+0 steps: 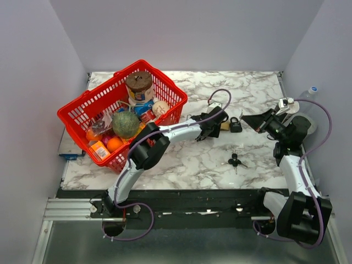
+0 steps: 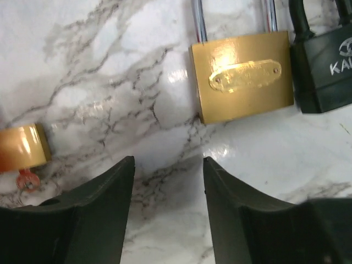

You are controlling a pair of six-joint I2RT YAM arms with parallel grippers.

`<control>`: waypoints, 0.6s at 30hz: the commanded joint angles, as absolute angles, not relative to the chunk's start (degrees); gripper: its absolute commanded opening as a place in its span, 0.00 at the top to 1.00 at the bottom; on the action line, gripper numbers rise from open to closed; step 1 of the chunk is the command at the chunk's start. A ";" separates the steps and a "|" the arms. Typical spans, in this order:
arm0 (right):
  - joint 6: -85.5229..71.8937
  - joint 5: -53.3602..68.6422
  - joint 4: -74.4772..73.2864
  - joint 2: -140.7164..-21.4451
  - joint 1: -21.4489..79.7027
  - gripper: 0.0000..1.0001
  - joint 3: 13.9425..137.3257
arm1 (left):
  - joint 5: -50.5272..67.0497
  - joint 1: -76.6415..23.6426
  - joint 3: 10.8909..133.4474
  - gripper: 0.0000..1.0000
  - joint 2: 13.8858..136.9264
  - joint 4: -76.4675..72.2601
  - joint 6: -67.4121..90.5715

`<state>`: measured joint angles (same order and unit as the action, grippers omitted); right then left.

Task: Unlock with the key
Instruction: Pick up the lock from the center of the board.

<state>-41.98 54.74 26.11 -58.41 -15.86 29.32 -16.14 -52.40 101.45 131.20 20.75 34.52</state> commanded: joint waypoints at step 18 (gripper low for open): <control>-40.78 56.07 26.63 -57.92 -16.35 0.99 29.00 | -18.37 -54.76 129.99 0.14 148.80 40.78 38.05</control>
<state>-41.76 54.76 26.06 -58.39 -16.16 29.32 -16.64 -54.83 127.35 144.73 33.41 35.31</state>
